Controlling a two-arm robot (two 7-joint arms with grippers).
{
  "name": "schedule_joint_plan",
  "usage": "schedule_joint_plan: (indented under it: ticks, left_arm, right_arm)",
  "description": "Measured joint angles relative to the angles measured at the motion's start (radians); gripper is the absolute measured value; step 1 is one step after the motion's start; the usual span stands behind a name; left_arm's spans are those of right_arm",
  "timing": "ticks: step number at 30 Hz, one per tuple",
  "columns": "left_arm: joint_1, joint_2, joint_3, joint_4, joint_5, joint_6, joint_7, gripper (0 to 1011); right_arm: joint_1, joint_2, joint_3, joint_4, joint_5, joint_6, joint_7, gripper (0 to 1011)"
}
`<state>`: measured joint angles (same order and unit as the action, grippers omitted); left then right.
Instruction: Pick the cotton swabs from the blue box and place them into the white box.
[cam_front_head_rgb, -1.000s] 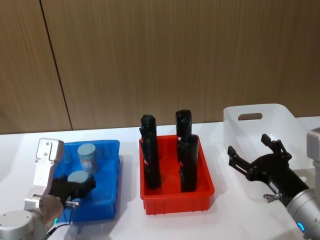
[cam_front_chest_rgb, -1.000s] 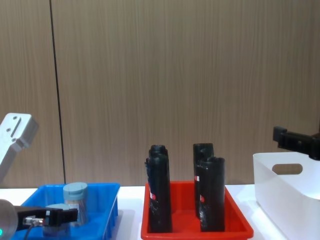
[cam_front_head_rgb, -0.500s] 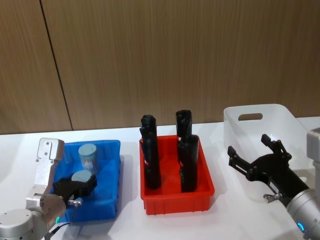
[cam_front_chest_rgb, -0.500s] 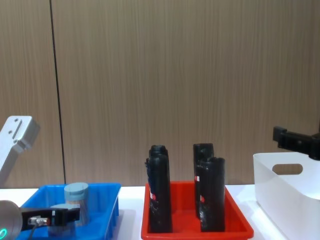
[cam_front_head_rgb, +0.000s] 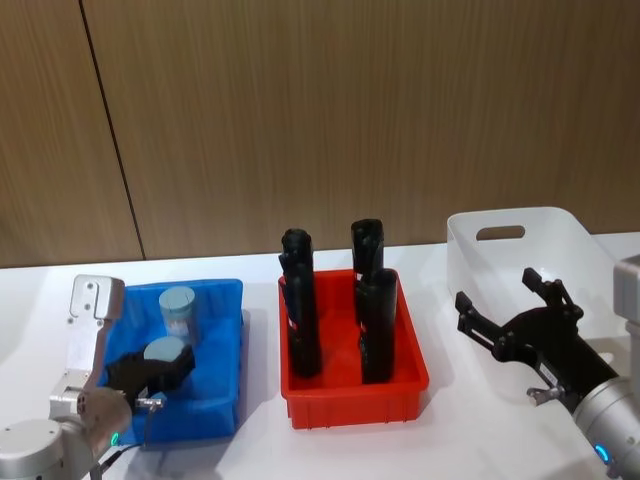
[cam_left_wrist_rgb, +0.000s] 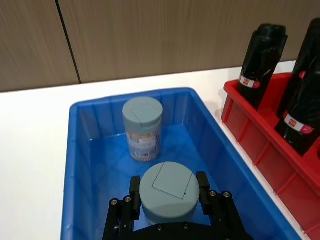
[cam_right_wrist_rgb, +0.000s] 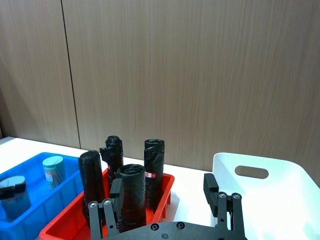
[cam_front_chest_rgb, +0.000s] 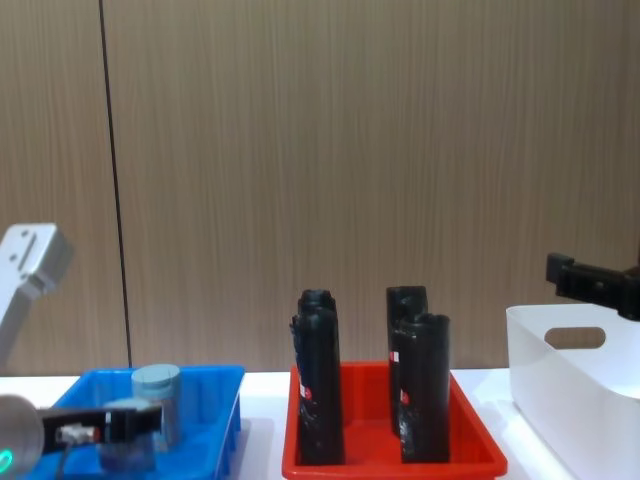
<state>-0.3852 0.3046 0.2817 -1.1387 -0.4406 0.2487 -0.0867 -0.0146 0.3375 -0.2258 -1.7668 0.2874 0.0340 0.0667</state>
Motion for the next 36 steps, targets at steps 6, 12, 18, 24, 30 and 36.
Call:
schedule_joint_plan:
  ticks: [6, 12, 18, 24, 30, 36]
  left_arm:
    - [0.015, 0.012, -0.006, -0.069, 0.020, -0.008, 0.008, 669]
    - [0.027, 0.027, -0.011, -0.155, 0.059, -0.009, 0.011, 669]
    - [0.031, 0.041, -0.015, -0.241, 0.101, -0.006, -0.006, 669]
    - [0.030, 0.049, -0.015, -0.296, 0.135, -0.012, -0.048, 669]
    - [0.024, 0.055, -0.015, -0.336, 0.157, -0.034, -0.110, 669]
    - [0.014, 0.058, -0.012, -0.362, 0.168, -0.061, -0.179, 669]
  right_arm:
    - [0.000, 0.000, 0.000, 0.000, 0.000, 0.000, 0.000, 1002]
    - [0.000, 0.000, 0.000, 0.000, 0.000, 0.000, 0.000, 1001]
    - [0.000, 0.000, 0.000, 0.000, 0.000, 0.000, 0.000, 1001]
    - [0.000, 0.000, 0.000, 0.000, 0.000, 0.000, 0.000, 1001]
    - [0.000, 0.000, 0.000, 0.000, 0.000, 0.000, 0.000, 1001]
    - [0.000, 0.000, 0.000, 0.000, 0.000, 0.000, 0.000, 1002]
